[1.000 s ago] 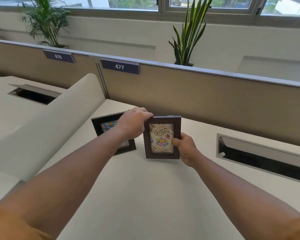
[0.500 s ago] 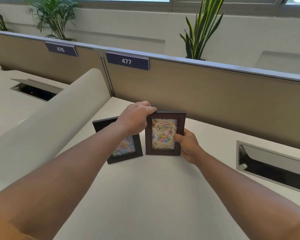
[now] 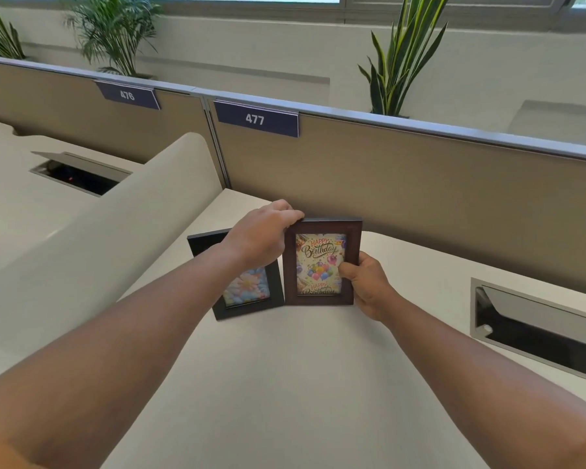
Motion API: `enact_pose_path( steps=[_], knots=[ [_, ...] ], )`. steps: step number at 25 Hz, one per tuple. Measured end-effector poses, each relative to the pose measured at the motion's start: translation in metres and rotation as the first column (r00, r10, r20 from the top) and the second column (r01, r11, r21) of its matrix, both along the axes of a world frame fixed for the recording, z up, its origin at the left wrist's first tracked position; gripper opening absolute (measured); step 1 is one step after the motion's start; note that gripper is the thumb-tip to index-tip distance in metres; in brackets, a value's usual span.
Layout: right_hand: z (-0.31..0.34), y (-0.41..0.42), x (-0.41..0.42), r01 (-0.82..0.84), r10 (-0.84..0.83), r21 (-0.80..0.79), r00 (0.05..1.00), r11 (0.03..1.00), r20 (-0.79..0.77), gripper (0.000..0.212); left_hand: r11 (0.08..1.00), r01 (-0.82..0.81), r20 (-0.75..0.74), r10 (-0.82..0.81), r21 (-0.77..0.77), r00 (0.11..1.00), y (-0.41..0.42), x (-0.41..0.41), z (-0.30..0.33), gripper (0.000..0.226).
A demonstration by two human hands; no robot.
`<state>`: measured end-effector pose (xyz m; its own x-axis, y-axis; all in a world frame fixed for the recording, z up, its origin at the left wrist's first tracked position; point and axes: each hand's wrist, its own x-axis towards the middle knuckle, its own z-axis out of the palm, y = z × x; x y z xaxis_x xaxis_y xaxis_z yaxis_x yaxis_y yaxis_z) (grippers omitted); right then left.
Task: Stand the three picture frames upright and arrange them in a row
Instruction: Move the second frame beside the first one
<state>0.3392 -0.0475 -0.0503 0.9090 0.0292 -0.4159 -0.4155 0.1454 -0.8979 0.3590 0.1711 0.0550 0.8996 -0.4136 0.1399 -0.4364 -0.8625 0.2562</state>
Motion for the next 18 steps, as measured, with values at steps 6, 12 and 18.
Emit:
enact_pose_path(
  steps=[6,12,18],
  knots=[
    [0.008,0.002,-0.005,0.005,-0.004,-0.028,1.000,1.000,0.009,0.030,1.000,-0.002,0.001,0.002,-0.001,1.000,0.001,0.000,-0.003,0.043],
    [0.024,-0.015,-0.031,0.019,-0.002,-0.197,0.996,0.980,0.084,0.061,0.997,-0.007,0.144,-0.005,0.082,0.990,-0.009,-0.018,-0.001,0.054],
    [0.083,-0.043,-0.108,-0.002,0.189,-0.721,0.965,0.693,0.179,0.071,0.993,0.024,0.230,-0.050,0.115,0.972,-0.059,-0.085,0.023,0.059]
  ],
)
